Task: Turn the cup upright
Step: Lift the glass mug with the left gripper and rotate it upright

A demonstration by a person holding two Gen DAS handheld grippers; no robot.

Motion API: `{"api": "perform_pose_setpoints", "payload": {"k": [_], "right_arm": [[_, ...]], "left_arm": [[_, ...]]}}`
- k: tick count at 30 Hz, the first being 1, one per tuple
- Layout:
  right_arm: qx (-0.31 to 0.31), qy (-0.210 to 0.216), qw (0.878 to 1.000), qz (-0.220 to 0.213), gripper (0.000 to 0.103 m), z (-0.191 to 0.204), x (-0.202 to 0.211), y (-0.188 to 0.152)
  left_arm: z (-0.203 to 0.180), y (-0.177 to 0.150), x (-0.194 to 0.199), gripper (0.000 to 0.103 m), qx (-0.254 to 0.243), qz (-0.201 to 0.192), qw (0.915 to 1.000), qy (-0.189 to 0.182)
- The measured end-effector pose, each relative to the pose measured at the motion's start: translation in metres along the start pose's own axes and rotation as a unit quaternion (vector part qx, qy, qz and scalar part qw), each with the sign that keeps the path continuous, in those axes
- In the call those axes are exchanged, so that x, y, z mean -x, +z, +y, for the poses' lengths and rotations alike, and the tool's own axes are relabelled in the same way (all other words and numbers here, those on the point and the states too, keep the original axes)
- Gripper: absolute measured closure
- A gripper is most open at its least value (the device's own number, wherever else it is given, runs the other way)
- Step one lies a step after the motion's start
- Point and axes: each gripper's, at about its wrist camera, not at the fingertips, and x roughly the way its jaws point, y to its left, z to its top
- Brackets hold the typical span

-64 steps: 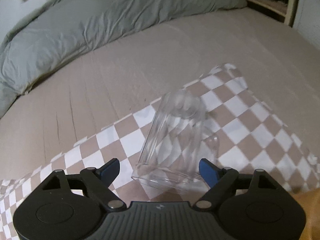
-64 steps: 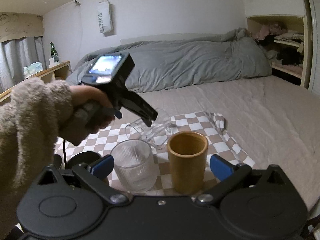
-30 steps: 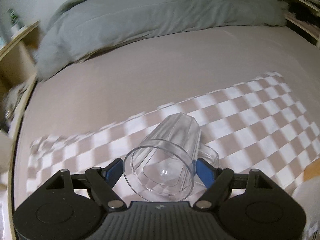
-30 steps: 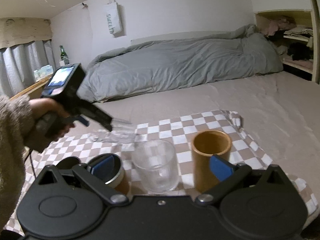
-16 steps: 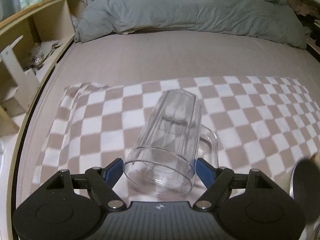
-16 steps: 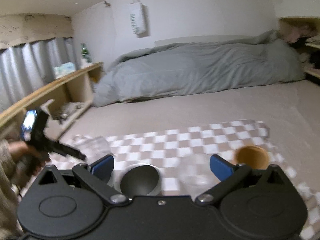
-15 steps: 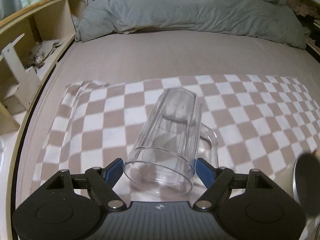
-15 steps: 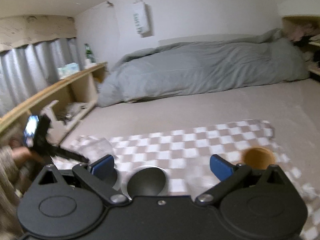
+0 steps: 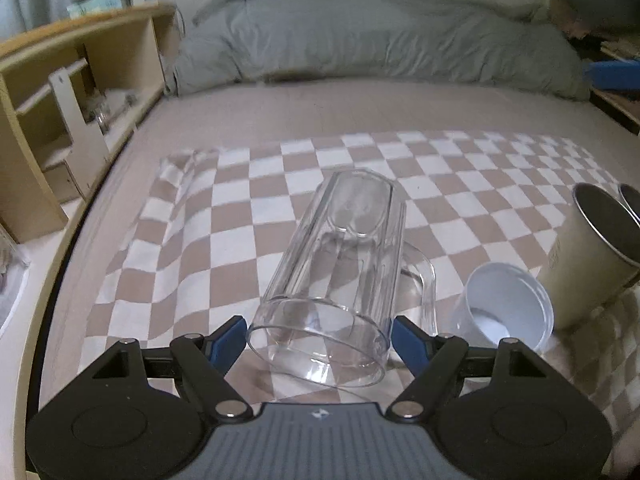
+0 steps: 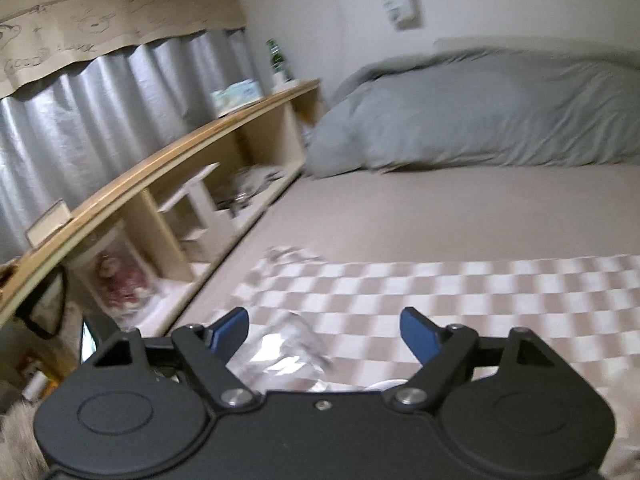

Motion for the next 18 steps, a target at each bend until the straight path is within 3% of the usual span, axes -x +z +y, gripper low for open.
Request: {"api": "perform_pose_setpoints", "payload": {"k": [6, 8, 14, 16, 18], "right_arm": [[0.008, 0.010, 0.999, 0.048, 0.027, 0.032, -0.074, -0.015], [0.025, 0.009, 0.998, 0.065, 0.035, 0.041, -0.093, -0.022], [0.069, -0.001, 0.994, 0.089, 0.051, 0.057, -0.135, -0.038], [0.076, 0.004, 0.991, 0.106, 0.053, 0.060, -0.146, -0.048], [0.107, 0.006, 0.990, 0.087, 0.052, 0.067, -0.145, -0.056]], "left_arm": [[0.006, -0.019, -0.008, 0.021, 0.041, -0.043, 0.9980, -0.024], [0.010, -0.026, -0.008, 0.022, 0.049, -0.060, 0.9965, -0.033], [0.016, -0.046, 0.010, 0.022, 0.046, -0.072, 0.9957, -0.037], [0.022, -0.056, 0.017, 0.022, 0.044, -0.080, 0.9952, -0.034], [0.028, -0.066, 0.021, 0.021, 0.056, -0.091, 0.9935, -0.038]]}}
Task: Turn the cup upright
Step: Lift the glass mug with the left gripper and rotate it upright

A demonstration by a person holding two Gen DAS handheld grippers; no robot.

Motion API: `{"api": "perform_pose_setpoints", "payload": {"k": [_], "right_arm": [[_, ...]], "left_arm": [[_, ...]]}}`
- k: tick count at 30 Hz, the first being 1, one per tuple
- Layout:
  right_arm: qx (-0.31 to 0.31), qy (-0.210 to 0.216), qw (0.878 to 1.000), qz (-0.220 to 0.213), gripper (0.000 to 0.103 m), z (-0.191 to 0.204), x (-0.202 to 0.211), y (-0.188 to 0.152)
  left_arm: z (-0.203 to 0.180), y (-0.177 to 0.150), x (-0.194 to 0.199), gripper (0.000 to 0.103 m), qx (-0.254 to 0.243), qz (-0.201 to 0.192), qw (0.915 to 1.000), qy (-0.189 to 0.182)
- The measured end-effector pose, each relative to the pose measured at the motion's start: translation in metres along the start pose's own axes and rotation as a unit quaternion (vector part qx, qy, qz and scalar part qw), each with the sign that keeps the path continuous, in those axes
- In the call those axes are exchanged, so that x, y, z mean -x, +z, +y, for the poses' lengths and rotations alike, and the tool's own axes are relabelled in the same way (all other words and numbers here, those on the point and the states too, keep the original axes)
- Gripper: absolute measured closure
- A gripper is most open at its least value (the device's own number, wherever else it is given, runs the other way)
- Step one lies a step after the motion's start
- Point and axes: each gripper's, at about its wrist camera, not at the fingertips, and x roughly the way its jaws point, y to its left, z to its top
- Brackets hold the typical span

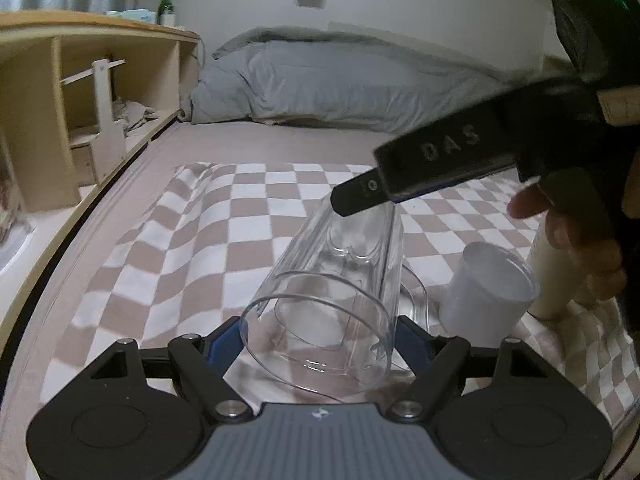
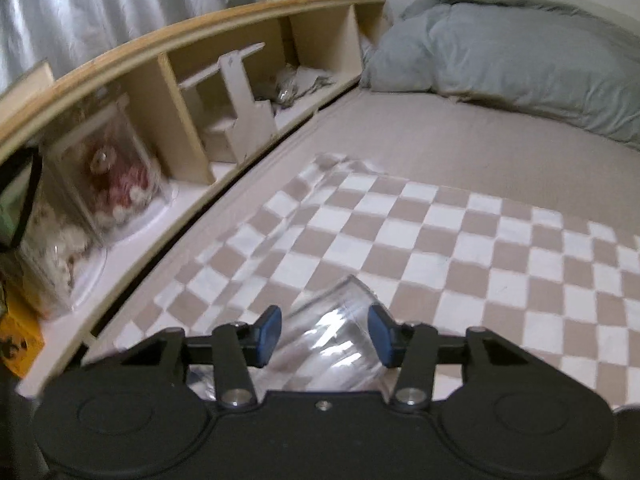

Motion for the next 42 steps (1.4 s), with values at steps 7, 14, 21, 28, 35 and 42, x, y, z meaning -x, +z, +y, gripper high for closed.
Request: {"api": "perform_pose_setpoints", "payload": {"k": [7, 14, 21, 28, 35, 42], "right_arm": [[0.049, 0.033, 0.998, -0.006, 0.052, 0.024, 0.007, -0.008], [0.090, 0.073, 0.993, 0.004, 0.056, 0.019, 0.027, -0.017], [0.178, 0.095, 0.979, 0.025, 0.061, 0.028, 0.044, -0.057], [0.252, 0.081, 0.964, 0.032, 0.071, 0.047, 0.029, -0.075], [0.262, 0.081, 0.961, 0.038, 0.080, 0.058, 0.012, -0.084], [0.251, 0.080, 0.964, 0.035, 0.089, 0.053, 0.008, -0.091]], "left_arm": [[0.023, -0.022, 0.004, 0.026, 0.108, -0.013, 0.9935, -0.033], [0.036, -0.014, 0.008, 0.057, 0.148, 0.005, 0.9859, -0.078], [0.033, -0.019, 0.013, 0.058, 0.134, 0.015, 0.9876, -0.081], [0.042, -0.024, 0.030, 0.019, 0.146, -0.007, 0.9882, -0.046], [0.057, -0.017, 0.017, 0.007, 0.172, -0.021, 0.9825, -0.067], [0.058, -0.012, -0.013, 0.007, 0.162, -0.031, 0.9808, -0.103]]}}
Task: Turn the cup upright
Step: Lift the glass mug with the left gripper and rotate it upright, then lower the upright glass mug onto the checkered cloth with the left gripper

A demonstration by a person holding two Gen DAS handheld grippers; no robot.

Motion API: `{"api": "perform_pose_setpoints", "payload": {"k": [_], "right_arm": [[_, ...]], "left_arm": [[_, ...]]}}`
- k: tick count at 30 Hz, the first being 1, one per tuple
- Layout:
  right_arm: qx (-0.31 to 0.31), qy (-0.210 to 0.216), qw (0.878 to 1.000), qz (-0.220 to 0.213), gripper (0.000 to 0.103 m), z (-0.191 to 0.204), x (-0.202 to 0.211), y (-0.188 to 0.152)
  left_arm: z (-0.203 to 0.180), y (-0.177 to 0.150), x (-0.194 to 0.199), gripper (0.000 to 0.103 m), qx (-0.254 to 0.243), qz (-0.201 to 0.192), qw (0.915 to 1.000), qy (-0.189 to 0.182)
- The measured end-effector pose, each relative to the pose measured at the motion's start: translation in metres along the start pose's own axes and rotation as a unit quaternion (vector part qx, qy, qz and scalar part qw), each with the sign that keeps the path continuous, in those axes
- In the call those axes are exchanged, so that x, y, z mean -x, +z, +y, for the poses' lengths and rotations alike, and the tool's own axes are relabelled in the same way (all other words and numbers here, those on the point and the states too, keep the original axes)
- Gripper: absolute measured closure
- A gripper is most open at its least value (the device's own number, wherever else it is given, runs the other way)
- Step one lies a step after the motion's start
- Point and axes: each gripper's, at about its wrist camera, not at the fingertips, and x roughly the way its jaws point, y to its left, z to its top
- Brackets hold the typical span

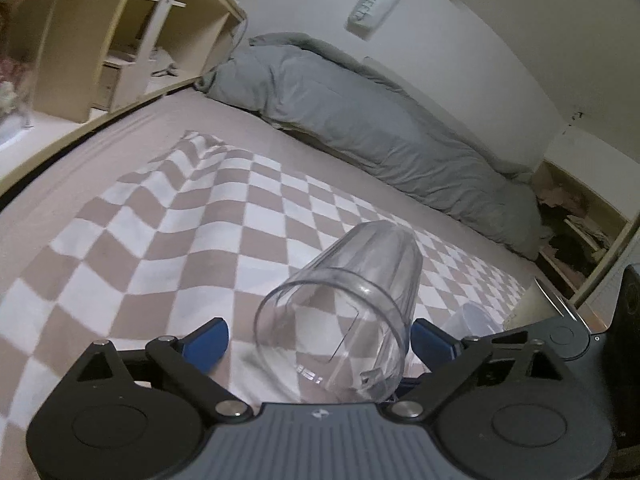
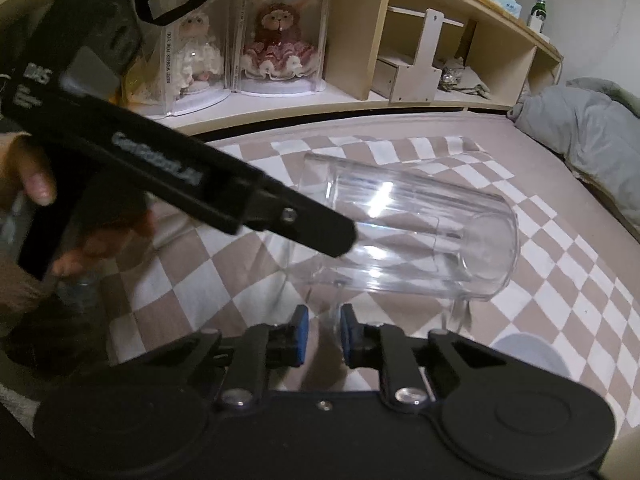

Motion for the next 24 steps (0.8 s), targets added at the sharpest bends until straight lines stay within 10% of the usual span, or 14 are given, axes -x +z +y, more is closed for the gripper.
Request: {"api": "perform_pose_setpoints", "payload": {"k": [8, 15, 24], "right_arm": [[-0.008, -0.006, 1.000, -0.021, 0.097, -0.003, 0.000, -0.005], [-0.096, 0.063, 0.992, -0.059, 0.097, -0.019, 0.021, 0.010], [-0.343, 0.169, 0.917, -0.116, 0.095, -0.060, 0.033, 0.008]], "left_arm": [[-0.013, 0.005, 0.000, 0.018, -0.003, 0.010, 0.9999, 0.009], [-0.046, 0.040, 0.024, 0.018, -0.045, 0.028, 0.9935, 0.101], [-0.079, 0.076, 0.039, 0.009, -0.086, -0.010, 0.9878, 0.130]]}}
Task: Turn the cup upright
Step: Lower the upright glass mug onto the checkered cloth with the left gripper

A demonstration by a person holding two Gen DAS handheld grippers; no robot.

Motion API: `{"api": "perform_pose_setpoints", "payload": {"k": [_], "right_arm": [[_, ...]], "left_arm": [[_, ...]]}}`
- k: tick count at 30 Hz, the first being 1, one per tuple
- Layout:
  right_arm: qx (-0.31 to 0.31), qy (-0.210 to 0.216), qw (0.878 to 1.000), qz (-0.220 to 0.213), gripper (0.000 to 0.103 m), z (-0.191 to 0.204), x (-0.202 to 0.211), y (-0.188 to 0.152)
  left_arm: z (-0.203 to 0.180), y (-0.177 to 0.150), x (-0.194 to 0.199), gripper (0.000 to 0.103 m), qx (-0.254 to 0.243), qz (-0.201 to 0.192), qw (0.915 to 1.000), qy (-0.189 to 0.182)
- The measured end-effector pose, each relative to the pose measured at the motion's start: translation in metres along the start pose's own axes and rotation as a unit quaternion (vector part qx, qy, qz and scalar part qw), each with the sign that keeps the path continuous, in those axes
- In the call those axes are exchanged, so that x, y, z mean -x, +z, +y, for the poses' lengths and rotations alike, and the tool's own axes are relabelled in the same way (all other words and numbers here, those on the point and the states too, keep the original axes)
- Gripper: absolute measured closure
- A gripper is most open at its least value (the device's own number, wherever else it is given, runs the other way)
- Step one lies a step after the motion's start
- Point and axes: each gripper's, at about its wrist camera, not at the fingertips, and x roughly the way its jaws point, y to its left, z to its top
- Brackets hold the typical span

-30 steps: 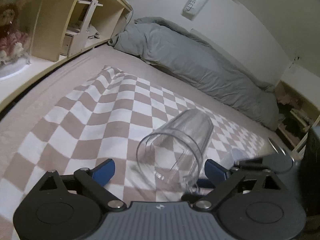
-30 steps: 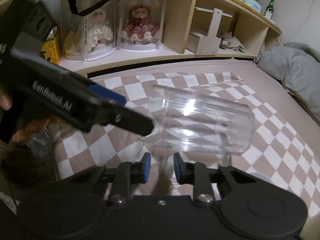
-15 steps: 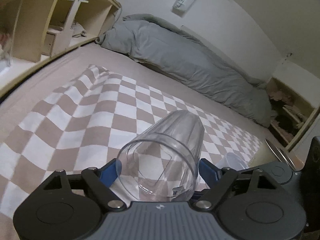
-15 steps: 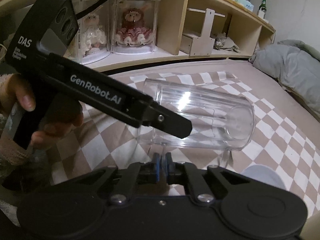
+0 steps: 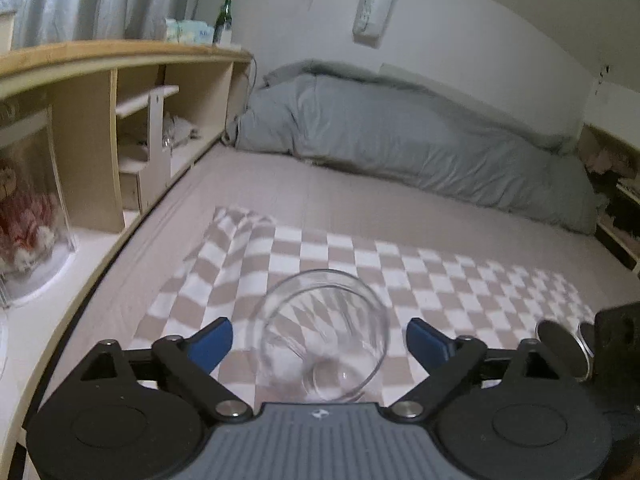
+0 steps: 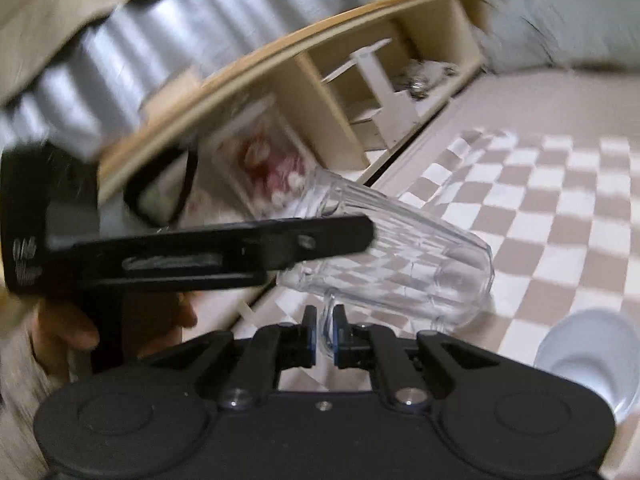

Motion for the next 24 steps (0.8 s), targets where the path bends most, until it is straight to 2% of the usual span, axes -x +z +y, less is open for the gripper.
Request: {"api": "perform_pose_setpoints", "payload": {"k": [4, 10, 16, 20, 24], "right_arm": [[-0.090, 0.005, 0.995, -0.033, 0.094, -0.020, 0.010, 0.004], [-0.156, -0.014, 0.986, -0.053, 0.093, -0.040, 0.028, 0.011], [-0.169, -0.035, 0.983, -0.060, 0.092, -0.041, 0.032, 0.010], [-0.166, -0.042, 0.984, -0.053, 0.091, -0.040, 0.032, 0.009], [-0.142, -0.066, 0.986, -0.052, 0.084, -0.033, 0.036, 0.014]], "left_arm": [[0.000, -0.003, 0.001, 0.009, 0.013, -0.016, 0.9998, -0.007], [0.012, -0.021, -0.004, 0.008, 0.038, -0.028, 0.9988, -0.013], [0.022, -0.049, -0.015, 0.008, 0.036, -0.029, 0.9989, 0.000], [0.020, -0.062, -0.025, 0.008, 0.012, -0.033, 0.9993, 0.012], [0.013, -0.069, -0.036, 0.009, -0.026, -0.037, 0.9990, -0.003]]}}
